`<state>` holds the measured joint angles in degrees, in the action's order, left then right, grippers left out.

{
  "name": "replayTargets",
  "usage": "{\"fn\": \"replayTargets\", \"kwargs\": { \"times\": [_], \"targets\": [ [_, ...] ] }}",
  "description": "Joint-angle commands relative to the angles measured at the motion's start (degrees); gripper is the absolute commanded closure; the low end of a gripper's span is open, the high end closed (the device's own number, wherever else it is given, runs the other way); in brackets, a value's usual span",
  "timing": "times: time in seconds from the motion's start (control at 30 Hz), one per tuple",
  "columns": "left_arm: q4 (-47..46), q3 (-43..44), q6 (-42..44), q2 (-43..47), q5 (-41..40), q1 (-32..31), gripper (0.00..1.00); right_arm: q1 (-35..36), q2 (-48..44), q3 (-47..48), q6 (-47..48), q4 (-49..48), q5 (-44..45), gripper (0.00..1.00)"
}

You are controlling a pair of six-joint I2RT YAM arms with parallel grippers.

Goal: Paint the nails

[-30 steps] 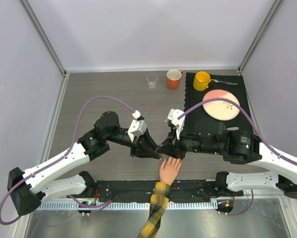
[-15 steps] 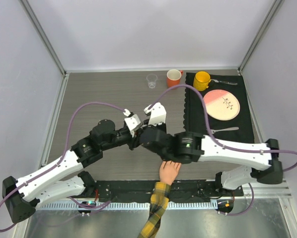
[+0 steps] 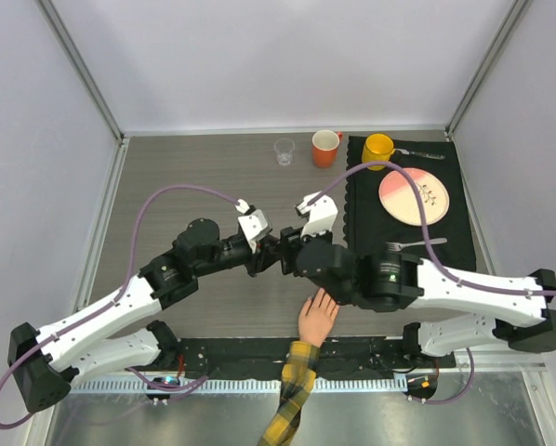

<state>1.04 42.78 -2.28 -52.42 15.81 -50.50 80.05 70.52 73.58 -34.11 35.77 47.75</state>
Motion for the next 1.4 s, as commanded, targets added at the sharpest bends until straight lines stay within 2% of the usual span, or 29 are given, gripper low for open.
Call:
{"fn": "replayTargets", "kwargs": {
  "times": [0.0,0.27,0.47,0.5,0.6,0.63,0.8,0.9,1.03,1.23,1.37],
  "targets": [
    [-7.6,4.2,0.5,-1.2,5.4,0.4,1.0,1.3,-6.2,-0.1,4.9,-2.8,-10.4,0.41],
    [-8.5,5.0,0.1,-2.2,20.7,0.5,1.0,1.2,-18.0,-4.1,8.0,1.1,-18.7,0.27],
    [-12.1,6.0,-5.0,-5.5,40.2,0.5,1.0,1.2,-24.6,-7.1,11.0,1.2,-29.0,0.26],
    [-13.9,6.3,-6.3,-6.1,45.3,0.4,1.0,1.2,-25.3,-7.3,11.3,1.1,-30.4,0.26],
    [-18.6,6.3,-11.9,-8.4,50.9,0.5,1.0,1.2,-26.8,-7.8,12.7,-1.0,-37.2,0.32],
    [-19.4,6.3,-13.8,-8.9,51.4,0.4,1.0,1.2,-26.8,-7.9,13.1,-2.3,-40.2,0.38],
    [-22.0,5.9,-15.8,-9.1,53.7,0.4,1.0,1.2,-25.2,-6.4,15.0,-2.9,-39.6,0.4],
    [-21.9,5.7,-15.8,-9.0,53.4,0.4,1.0,1.2,-23.5,-5.5,16.1,-3.5,-40.3,0.47],
    [-22.1,5.9,-16.2,-9.0,54.3,0.4,1.0,1.2,-21.4,-4.3,17.3,-3.4,-38.9,0.48],
    [-22.0,5.9,-16.2,-9.2,54.1,0.3,1.0,1.2,-20.7,-3.1,18.1,-3.8,-38.3,0.62],
    [-22.0,5.9,-16.2,-9.2,54.0,0.3,1.0,1.2,-21.2,-3.6,18.1,-3.9,-39.2,0.64]
  ]
}}
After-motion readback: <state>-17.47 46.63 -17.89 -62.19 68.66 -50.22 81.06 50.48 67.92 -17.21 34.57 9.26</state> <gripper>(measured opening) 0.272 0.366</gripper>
